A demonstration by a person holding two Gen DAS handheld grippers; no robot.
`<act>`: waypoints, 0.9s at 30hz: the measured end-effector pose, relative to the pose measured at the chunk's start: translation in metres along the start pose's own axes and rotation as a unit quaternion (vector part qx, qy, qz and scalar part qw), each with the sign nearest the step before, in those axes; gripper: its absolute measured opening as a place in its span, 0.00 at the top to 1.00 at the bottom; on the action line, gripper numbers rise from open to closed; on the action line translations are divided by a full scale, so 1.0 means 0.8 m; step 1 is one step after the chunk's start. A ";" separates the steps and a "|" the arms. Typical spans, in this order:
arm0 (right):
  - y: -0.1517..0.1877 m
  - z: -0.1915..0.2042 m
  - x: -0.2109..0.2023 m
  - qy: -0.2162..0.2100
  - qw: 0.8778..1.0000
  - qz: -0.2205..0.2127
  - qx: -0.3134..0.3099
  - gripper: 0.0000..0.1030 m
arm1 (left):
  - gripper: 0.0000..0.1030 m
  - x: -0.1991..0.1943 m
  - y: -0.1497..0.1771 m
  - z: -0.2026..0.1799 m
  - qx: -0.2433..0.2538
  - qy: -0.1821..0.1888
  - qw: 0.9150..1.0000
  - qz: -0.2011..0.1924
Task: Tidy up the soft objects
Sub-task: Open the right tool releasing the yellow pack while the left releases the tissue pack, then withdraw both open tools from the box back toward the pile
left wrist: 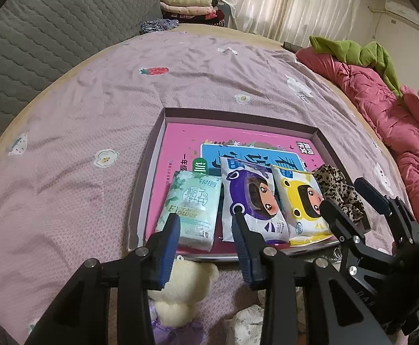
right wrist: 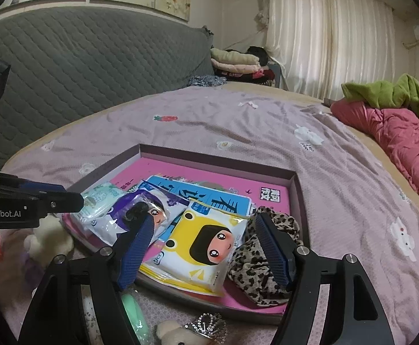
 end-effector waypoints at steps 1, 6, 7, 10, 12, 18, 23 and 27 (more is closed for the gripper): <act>-0.001 0.000 -0.001 0.000 1.000 -0.002 0.000 0.27 | 0.63 0.000 0.000 0.000 0.000 0.001 1.000 0.000; -0.003 0.003 -0.007 -0.001 1.000 -0.012 -0.004 0.27 | 0.57 -0.005 0.004 -0.001 0.000 0.000 1.000 -0.001; -0.003 0.004 -0.009 -0.001 1.000 -0.015 -0.005 0.27 | 0.56 -0.007 0.005 -0.002 0.001 0.000 1.000 -0.001; -0.006 0.004 -0.015 -0.002 1.000 -0.025 -0.006 0.27 | 0.56 -0.011 0.009 -0.003 0.002 0.002 1.000 -0.002; -0.006 0.003 -0.020 0.000 1.000 -0.029 -0.006 0.27 | 0.55 -0.013 0.011 -0.003 0.003 0.002 1.000 -0.002; -0.003 0.001 -0.031 0.000 0.999 -0.034 -0.005 0.27 | 0.42 -0.019 0.016 -0.002 0.005 -0.002 1.000 -0.002; -0.001 -0.004 -0.044 0.000 0.999 -0.039 -0.005 0.27 | 0.42 -0.027 0.017 0.002 0.000 -0.003 1.000 -0.007; 0.000 -0.007 -0.057 -0.003 0.999 -0.048 -0.005 0.27 | 0.42 -0.032 0.020 0.005 -0.002 0.003 1.000 -0.010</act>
Point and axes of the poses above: each gripper's, at about its wrist camera, not at the fingertips, and x roughly the way its jaws point, z to its left, y to its underside, the point moved 7 cm from there along x, roughly the way its jaws point, and after that the axes turned 2 degrees about -z, right-handed, at the moved point
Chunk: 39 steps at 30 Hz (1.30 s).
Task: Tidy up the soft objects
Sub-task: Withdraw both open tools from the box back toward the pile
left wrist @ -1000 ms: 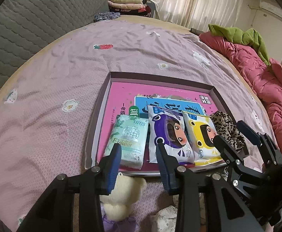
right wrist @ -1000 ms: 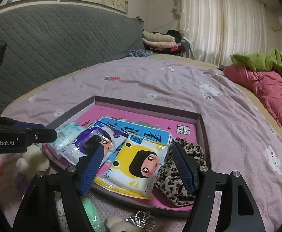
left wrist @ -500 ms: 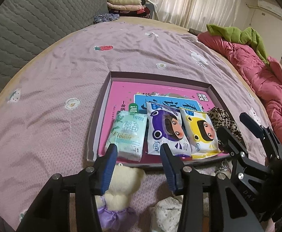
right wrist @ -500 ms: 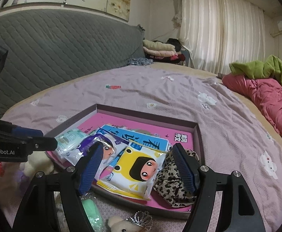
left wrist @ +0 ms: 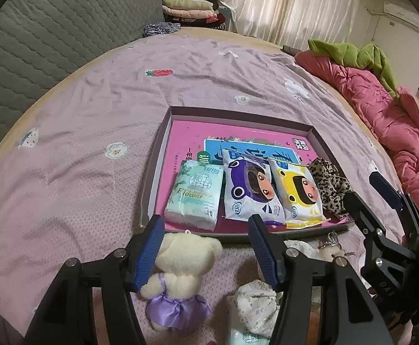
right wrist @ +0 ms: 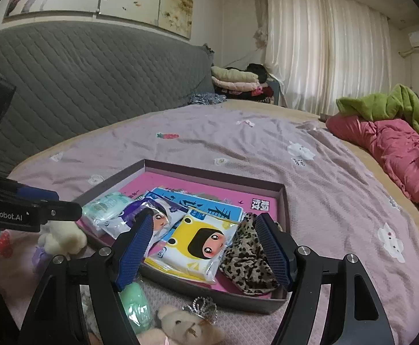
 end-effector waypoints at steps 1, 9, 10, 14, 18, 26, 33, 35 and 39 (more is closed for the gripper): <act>0.000 -0.001 -0.003 0.000 1.000 -0.002 0.001 0.27 | 0.42 -0.003 0.001 0.000 0.002 0.004 1.000 -0.003; 0.007 -0.014 -0.019 0.014 1.000 0.001 0.016 0.27 | 0.42 -0.014 0.014 0.000 0.005 0.009 1.000 -0.001; 0.008 -0.015 -0.022 0.014 1.000 0.002 0.020 0.27 | 0.42 -0.017 0.017 0.001 0.004 0.009 1.000 0.000; 0.016 -0.020 -0.028 0.015 0.999 0.010 0.039 0.27 | 0.42 -0.023 0.028 0.000 0.007 0.009 1.000 0.004; 0.023 -0.016 -0.035 0.023 0.999 0.018 0.034 0.27 | 0.42 -0.030 0.037 -0.002 0.014 0.011 1.000 0.006; 0.033 0.002 -0.053 0.021 0.999 0.028 0.024 0.27 | 0.42 -0.047 0.042 -0.002 0.018 0.009 1.000 0.001; 0.043 0.014 -0.069 0.024 0.999 0.038 0.025 0.27 | 0.42 -0.056 0.058 -0.010 0.030 0.013 0.999 0.009; 0.048 0.016 -0.072 0.025 0.998 0.043 0.027 0.27 | 0.42 -0.058 0.062 -0.012 0.032 0.016 0.999 0.011; 0.053 0.021 -0.076 0.028 0.998 0.051 0.020 0.27 | 0.42 -0.062 0.070 -0.018 0.039 0.020 0.999 0.016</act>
Point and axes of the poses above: each gripper's, at about its wrist camera, not at the fingertips, and x roughly the way its jaws point, z to its left, y to its underside, the point moved 7 cm from there along x, roughly the way its jaws point, and after that the axes turned 2 degrees about -z, right-handed, at the moved point
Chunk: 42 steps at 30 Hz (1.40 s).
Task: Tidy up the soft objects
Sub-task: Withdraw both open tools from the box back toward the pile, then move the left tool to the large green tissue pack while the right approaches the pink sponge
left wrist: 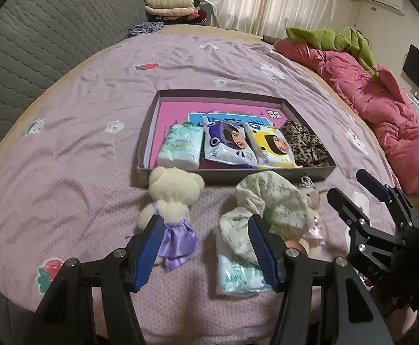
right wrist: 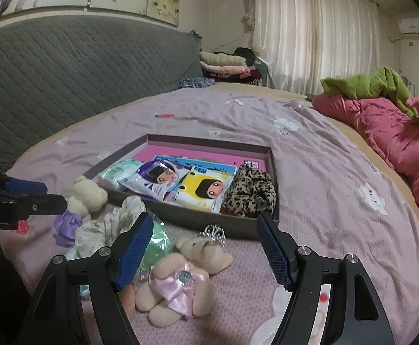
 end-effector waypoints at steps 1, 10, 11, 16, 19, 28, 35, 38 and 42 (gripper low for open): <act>0.001 0.001 -0.001 0.000 1.000 0.001 -0.001 0.27 | 0.42 -0.001 0.001 -0.001 0.001 0.000 1.000 0.000; 0.014 0.000 -0.020 0.001 1.000 0.011 0.003 0.27 | 0.42 -0.010 0.011 -0.002 0.002 0.003 1.000 0.006; 0.015 0.000 -0.023 0.001 1.000 0.012 0.003 0.27 | 0.42 -0.010 0.012 -0.002 0.001 0.004 1.000 0.008; 0.020 0.005 -0.032 -0.007 1.000 0.017 0.002 0.27 | 0.42 -0.009 0.024 -0.005 0.001 0.010 1.000 0.018; 0.022 0.011 -0.036 -0.013 1.000 0.021 -0.001 0.27 | 0.42 -0.008 0.034 -0.012 0.011 0.013 0.999 0.028; 0.026 0.026 -0.044 -0.020 0.999 0.028 -0.017 0.27 | 0.42 0.002 0.058 -0.029 0.039 0.016 0.998 0.054; 0.030 0.033 -0.042 -0.020 0.999 0.036 -0.031 0.27 | 0.42 0.006 0.069 -0.038 0.043 0.019 0.997 0.068; 0.031 0.032 -0.042 -0.018 0.999 0.037 -0.031 0.27 | 0.42 0.007 0.073 -0.047 0.053 0.022 0.996 0.070; 0.030 0.028 -0.042 -0.018 0.999 0.037 -0.024 0.27 | 0.42 0.015 0.078 -0.053 0.058 0.017 0.995 0.079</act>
Point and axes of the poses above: each gripper's, at about its wrist camera, not at the fingertips, and x roughly the way its jaws point, z to its left, y to its underside, the point moved 7 cm from there along x, roughly the way its jaws point, and after that the axes turned 2 degrees about -z, right-handed, at the moved point
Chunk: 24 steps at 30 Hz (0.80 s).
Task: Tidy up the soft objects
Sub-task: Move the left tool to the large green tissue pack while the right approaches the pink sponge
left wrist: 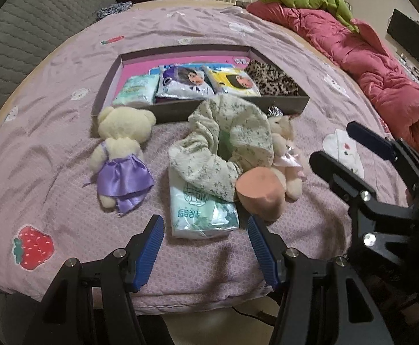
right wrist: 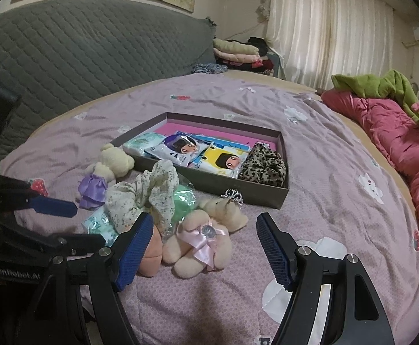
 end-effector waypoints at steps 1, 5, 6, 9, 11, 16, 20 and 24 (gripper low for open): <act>0.001 -0.001 0.001 -0.001 1.000 0.001 0.001 0.27 | 0.42 0.001 0.001 0.000 -0.001 -0.001 1.000 0.001; 0.006 -0.004 0.005 0.003 1.000 0.012 -0.005 0.27 | 0.42 0.010 0.005 -0.002 0.003 -0.008 1.000 0.009; 0.008 -0.005 0.006 0.002 1.000 0.015 -0.003 0.27 | 0.41 0.013 0.005 -0.002 0.003 -0.010 1.000 0.011; 0.012 -0.006 0.008 -0.001 1.000 0.019 -0.004 0.27 | 0.42 0.020 0.007 0.001 -0.004 -0.016 1.000 0.017; 0.014 -0.003 0.010 -0.002 1.000 0.024 -0.015 0.27 | 0.42 0.025 0.006 0.002 -0.007 -0.019 1.000 0.018; 0.022 0.011 0.016 -0.014 0.998 0.037 -0.044 0.27 | 0.42 0.035 0.003 0.006 -0.012 -0.020 0.999 0.022; 0.029 0.028 0.021 -0.030 0.996 0.048 -0.069 0.27 | 0.42 0.038 0.001 0.019 -0.016 -0.022 0.999 0.022; 0.035 0.046 0.028 -0.039 0.993 0.055 -0.096 0.27 | 0.42 0.039 0.000 0.037 -0.035 -0.016 0.999 0.023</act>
Point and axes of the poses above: each gripper's, at about its wrist camera, not at the fingertips, and x roughly the way its jaws point, z to its left, y to its underside, the point moved 7 cm from there along x, roughly the way its jaws point, and after that the axes turned 2 degrees about -z, right-handed, at the moved point
